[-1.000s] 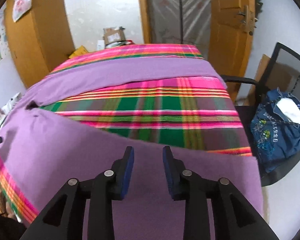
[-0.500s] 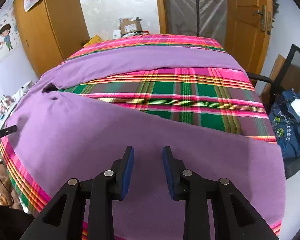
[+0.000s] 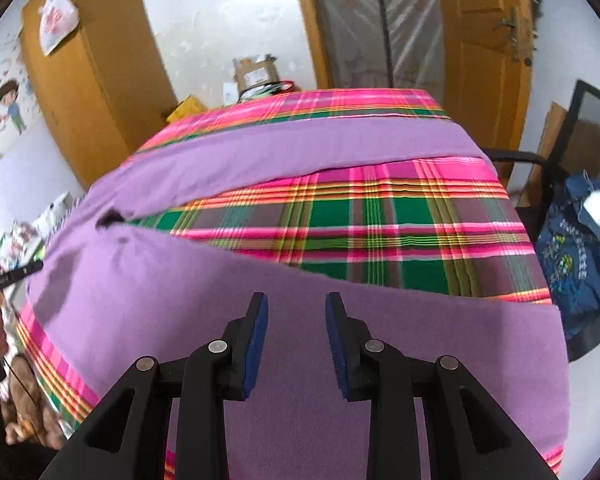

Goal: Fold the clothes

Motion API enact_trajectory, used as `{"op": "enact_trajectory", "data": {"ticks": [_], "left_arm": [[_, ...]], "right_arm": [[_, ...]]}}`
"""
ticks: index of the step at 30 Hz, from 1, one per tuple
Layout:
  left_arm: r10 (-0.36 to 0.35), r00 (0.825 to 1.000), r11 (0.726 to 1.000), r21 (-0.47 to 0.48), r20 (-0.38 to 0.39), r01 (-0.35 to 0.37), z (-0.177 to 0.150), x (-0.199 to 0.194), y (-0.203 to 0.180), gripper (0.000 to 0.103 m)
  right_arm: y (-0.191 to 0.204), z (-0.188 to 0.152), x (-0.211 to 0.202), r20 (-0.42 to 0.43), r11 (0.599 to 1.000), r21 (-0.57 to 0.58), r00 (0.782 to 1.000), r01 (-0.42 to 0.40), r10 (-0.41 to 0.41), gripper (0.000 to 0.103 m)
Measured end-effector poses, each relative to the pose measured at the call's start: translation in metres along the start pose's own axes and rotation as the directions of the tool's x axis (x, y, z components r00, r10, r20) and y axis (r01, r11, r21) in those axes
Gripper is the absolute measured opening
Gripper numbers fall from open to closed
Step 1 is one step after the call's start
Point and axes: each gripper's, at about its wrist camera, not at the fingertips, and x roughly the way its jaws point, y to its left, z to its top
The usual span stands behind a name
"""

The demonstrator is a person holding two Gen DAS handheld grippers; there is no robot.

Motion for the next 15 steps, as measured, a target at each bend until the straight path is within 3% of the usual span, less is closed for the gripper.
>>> {"op": "enact_trajectory", "data": {"ticks": [6,9,15], "left_arm": [[0.023,0.998,0.999,-0.037,-0.053,-0.025,0.009,0.019,-0.01,0.012],[0.042,0.998,0.999,-0.003,-0.052,-0.042,0.016,0.025,-0.019,0.012],[0.113,0.993,0.993,0.046,-0.038,-0.111,0.025,0.035,-0.025,0.012]], "right_arm": [[0.004,0.01,0.012,-0.044,0.998,0.035,0.998,-0.05,0.052,0.03],[0.018,0.027,0.016,-0.031,0.999,-0.019,0.999,-0.038,0.037,0.03],[0.046,0.038,0.038,-0.029,0.992,-0.062,0.993,-0.114,0.112,0.03]]}}
